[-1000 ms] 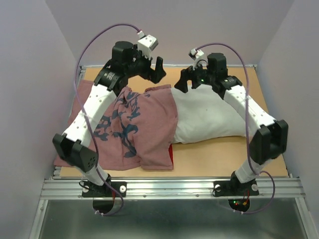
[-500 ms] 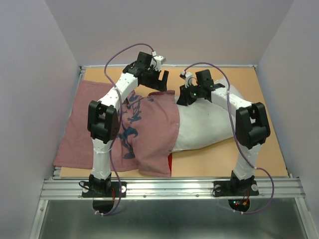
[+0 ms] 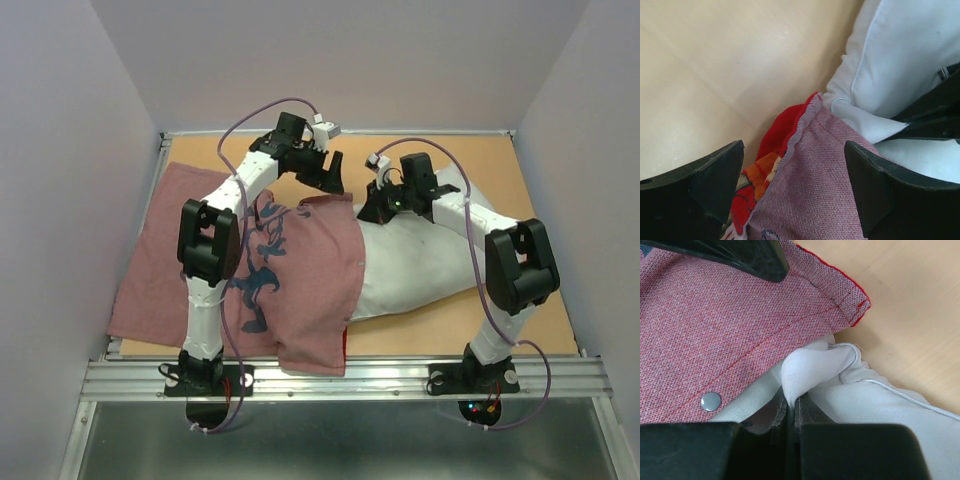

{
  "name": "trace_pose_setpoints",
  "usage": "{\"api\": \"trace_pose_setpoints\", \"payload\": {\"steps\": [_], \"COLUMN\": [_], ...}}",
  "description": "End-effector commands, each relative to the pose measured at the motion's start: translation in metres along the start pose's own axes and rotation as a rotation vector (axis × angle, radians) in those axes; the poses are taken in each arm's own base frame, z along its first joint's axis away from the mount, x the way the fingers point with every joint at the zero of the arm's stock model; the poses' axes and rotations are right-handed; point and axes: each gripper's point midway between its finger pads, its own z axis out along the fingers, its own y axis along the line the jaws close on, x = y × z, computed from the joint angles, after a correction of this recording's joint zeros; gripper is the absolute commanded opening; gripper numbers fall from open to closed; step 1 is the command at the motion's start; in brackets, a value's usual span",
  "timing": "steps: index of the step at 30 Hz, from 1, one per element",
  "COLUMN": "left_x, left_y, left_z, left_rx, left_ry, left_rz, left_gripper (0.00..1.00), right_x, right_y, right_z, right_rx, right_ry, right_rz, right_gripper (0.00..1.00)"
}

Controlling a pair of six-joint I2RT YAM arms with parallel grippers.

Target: Put the pillow into the pillowcase

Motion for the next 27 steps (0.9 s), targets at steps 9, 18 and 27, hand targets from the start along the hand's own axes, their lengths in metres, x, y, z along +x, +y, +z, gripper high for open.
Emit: {"api": "trace_pose_setpoints", "payload": {"steps": [9, 18, 27], "left_x": [0.008, -0.045, -0.172], "left_y": [-0.023, -0.086, -0.156], "left_z": [0.029, 0.007, -0.027], "left_rx": [0.190, 0.494, 0.714], "left_ry": [0.014, -0.132, -0.513], "left_rz": [-0.013, -0.162, -0.247], "left_gripper": [0.68, 0.00, 0.00], "right_x": [-0.021, -0.032, -0.102], "right_y": [0.043, 0.060, 0.100], "right_z": [-0.016, -0.011, -0.024], "right_rx": [-0.113, -0.143, -0.256], "right_ry": [-0.087, -0.122, -0.283], "right_rz": [0.007, 0.035, 0.068], "right_gripper": [0.00, 0.01, 0.01]}}
